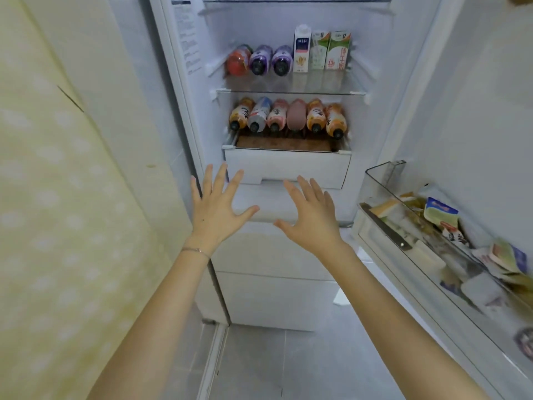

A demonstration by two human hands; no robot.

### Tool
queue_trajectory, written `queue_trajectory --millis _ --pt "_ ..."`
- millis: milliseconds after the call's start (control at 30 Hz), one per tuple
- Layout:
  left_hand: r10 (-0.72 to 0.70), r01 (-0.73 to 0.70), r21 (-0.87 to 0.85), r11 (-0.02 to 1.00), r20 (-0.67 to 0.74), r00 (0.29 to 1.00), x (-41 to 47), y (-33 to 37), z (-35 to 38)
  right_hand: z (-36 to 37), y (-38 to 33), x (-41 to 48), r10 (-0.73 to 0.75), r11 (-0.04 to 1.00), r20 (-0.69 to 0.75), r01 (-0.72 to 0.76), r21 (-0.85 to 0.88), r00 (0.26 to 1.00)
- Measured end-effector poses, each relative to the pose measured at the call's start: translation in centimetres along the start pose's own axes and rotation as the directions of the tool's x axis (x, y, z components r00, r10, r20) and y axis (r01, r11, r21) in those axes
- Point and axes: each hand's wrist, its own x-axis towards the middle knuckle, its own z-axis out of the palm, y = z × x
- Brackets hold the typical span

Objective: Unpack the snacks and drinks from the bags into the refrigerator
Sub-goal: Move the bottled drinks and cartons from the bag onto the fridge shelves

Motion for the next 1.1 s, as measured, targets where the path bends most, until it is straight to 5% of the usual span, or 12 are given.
queue_trajectory --millis 500,833,1100 --pt "0.128 -0.129 -0.091 0.987 -0.022 0.992 -10.0 2.5 -8.0 -5.3 -6.4 -13.5 0.095 0.993 -0.162 -0.105 -0.052 0.982" --pt "0.260 -0.252 -0.190 0.949 0.018 0.965 -15.5 13.1 -11.9 -13.1 -4.5 -24.5 0.142 0.978 -0.337 -0.185 -0.097 0.931" --pt "0.233 -0.239 -0.211 0.948 -0.050 0.971 -18.5 21.5 -16.4 -19.1 -1.1 -31.3 0.060 0.985 -0.407 -0.120 -0.123 0.911"
